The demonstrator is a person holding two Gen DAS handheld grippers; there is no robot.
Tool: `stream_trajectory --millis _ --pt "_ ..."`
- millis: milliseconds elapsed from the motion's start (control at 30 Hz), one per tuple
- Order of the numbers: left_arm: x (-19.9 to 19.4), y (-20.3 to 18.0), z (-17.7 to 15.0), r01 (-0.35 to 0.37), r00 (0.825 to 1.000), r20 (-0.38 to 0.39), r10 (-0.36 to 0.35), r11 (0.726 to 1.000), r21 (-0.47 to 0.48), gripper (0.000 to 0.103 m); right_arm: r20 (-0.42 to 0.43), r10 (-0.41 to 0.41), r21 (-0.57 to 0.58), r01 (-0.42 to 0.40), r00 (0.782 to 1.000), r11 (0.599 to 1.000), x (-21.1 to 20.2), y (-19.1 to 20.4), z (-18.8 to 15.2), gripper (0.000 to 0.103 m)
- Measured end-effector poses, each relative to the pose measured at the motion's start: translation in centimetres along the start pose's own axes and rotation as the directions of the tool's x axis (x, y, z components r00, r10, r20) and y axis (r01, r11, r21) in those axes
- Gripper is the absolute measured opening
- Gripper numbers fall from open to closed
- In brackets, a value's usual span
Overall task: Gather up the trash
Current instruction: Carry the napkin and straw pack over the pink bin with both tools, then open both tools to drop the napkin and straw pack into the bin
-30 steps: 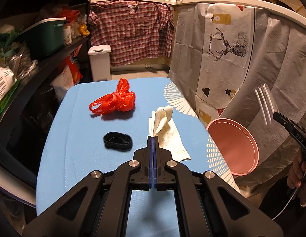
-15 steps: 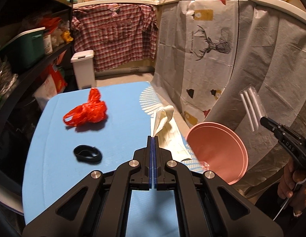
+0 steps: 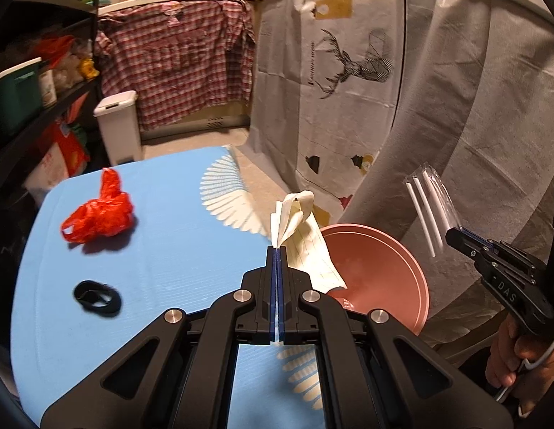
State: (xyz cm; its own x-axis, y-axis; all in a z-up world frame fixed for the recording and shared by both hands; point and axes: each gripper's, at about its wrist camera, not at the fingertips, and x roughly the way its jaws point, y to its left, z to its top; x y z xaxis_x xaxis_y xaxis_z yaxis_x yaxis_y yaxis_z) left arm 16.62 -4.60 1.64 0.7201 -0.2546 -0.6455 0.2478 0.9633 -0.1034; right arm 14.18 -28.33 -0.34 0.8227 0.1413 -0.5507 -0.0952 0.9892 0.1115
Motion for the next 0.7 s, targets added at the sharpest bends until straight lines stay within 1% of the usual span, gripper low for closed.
stream_trajectory --millis 400,500,533,567,600,633,667,700 --pt "4.1 -4.3 1.1 0.047 0.999 -0.029 -0.045 0.998 0.048 0.000 -0.017 -0.011 0.027 0.011 1.000 1.000 0.8 -1.1 -0.1 0.006" --pt "5.2 -5.1 1.3 0.062 0.997 -0.050 -0.060 0.997 0.054 0.001 -0.022 -0.029 0.029 0.030 0.999 0.999 1.0 -1.2 -0.2 0.010" --pt "5.8 -5.3 1.4 0.080 0.995 -0.067 -0.077 0.995 0.051 0.003 -0.029 -0.034 0.030 0.035 0.999 0.999 1.2 -1.3 -0.2 0.012" --pt "6.2 -5.5 1.4 0.093 0.993 -0.081 -0.089 0.994 0.048 0.006 -0.040 -0.037 0.032 0.038 0.999 0.999 1.4 -1.3 -0.2 0.019" --pt "6.5 -5.7 1.5 0.093 0.992 -0.091 -0.088 0.994 0.050 0.013 -0.046 -0.038 0.031 0.040 0.998 0.999 1.6 -1.3 -0.3 0.028" --pt "6.6 -5.8 1.5 0.089 0.992 -0.090 -0.084 0.995 0.053 0.020 -0.047 -0.043 0.030 0.044 0.998 0.999 1.7 -1.4 -0.3 0.033" --pt "6.5 -5.7 1.5 0.088 0.993 -0.087 -0.084 0.995 0.054 0.023 -0.042 -0.051 0.027 0.052 0.998 0.998 1.7 -1.3 -0.3 0.039" --pt "6.3 -5.6 1.5 0.092 0.993 -0.080 -0.088 0.994 0.052 0.024 -0.038 -0.053 0.027 0.054 0.998 0.998 1.6 -1.4 -0.3 0.040"
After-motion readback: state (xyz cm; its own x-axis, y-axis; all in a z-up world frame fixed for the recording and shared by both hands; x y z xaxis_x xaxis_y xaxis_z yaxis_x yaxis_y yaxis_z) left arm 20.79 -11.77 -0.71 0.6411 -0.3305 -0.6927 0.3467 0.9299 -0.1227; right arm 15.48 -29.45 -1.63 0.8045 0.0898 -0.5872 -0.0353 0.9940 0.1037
